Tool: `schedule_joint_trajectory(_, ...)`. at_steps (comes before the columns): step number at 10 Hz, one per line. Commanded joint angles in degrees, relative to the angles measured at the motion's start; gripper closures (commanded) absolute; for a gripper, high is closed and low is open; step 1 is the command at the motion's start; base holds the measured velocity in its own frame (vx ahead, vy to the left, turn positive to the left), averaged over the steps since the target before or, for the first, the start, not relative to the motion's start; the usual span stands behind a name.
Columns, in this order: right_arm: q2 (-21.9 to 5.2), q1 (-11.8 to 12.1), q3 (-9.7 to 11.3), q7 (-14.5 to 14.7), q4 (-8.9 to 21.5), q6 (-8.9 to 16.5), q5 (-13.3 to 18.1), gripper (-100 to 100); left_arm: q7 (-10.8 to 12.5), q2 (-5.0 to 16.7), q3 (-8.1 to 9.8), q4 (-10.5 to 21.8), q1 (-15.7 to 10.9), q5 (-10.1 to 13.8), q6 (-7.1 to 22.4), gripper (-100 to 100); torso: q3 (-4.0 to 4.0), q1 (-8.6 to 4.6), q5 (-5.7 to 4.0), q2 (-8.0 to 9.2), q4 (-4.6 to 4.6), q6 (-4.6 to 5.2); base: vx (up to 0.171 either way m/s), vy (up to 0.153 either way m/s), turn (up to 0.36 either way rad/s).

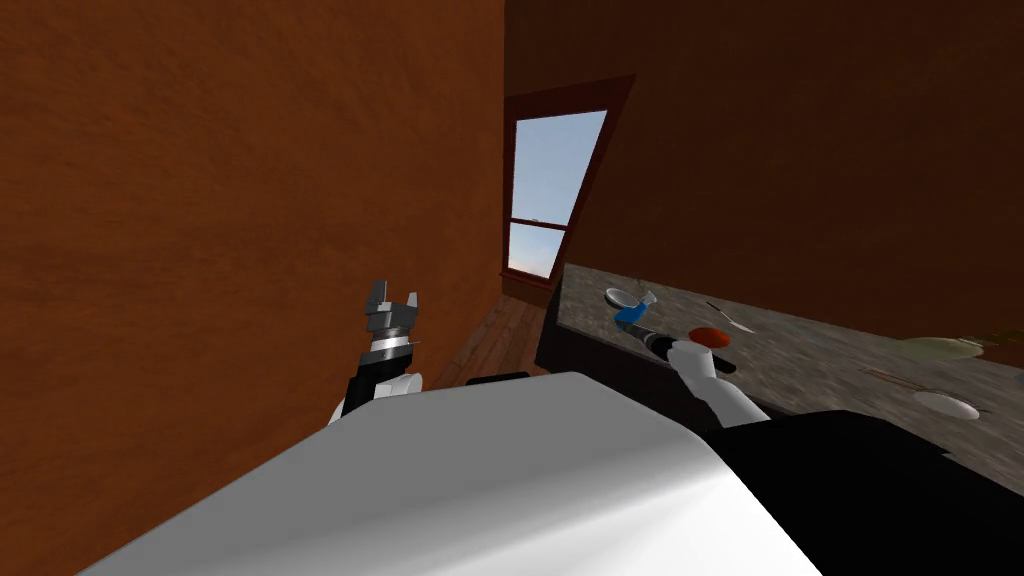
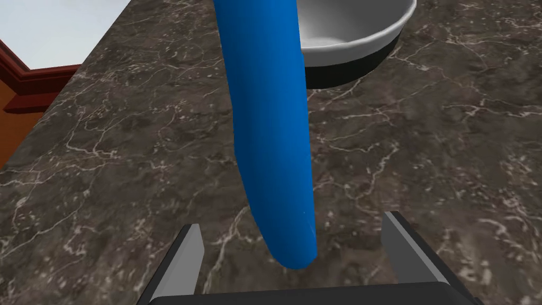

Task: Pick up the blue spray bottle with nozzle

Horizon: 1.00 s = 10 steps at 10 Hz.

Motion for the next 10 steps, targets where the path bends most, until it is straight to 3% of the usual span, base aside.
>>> schedule_joint_trajectory(1,-0.86,-2.86,2.6,-2.08,1.16,2.42,2.86,-100,0.0,0.0,0.0,0.0,0.0,0.0,0.0,0,0.0,0.0,0.0,0.0,0.0,0.0,0.076,0.028,-0.327)
schedule_joint_trajectory(3,-0.86,-4.27,2.6,-2.08,1.16,2.42,6.03,-100,0.0,0.0,0.01,0.0,0.02,0.0,0.0,0,-0.15,0.16,0.03,-0.27,-0.06,0.09,0.08,0.035,-0.37)
schedule_joint_trajectory(6,-0.86,-8.02,2.6,-2.08,1.16,2.42,6.03,-100,0.0,0.0,0.0,0.0,0.0,0.0,0.0,0,-0.01,-0.01,0.0,-0.02,-0.01,-0.02,-0.001,-0.001,0.004)
schedule_joint_trajectory(7,-1.85,-10.01,4.65,-2.83,3.63,5.28,9.0,-100,0.0,0.0,0.0,0.0,0.0,0.0,0.0,0,0.01,-0.03,-0.01,0.02,0.0,0.01,0.063,0.035,-0.349)
schedule_joint_trajectory(8,-1.85,-11.53,4.65,-2.83,3.74,5.89,10.84,-100,0.0,0.0,0.01,0.0,0.02,0.0,0.0,0,-0.07,0.09,0.0,-0.13,-0.03,0.12,0.089,0.056,-0.425)
schedule_joint_trajectory(10,-1.85,-15.99,4.65,-2.83,3.74,5.89,11.57,-100,0.0,0.0,0.0,0.0,0.01,0.0,0.0,0,-0.13,0.1,0.02,-0.22,-0.05,0.04,0.045,0.02,-0.178)
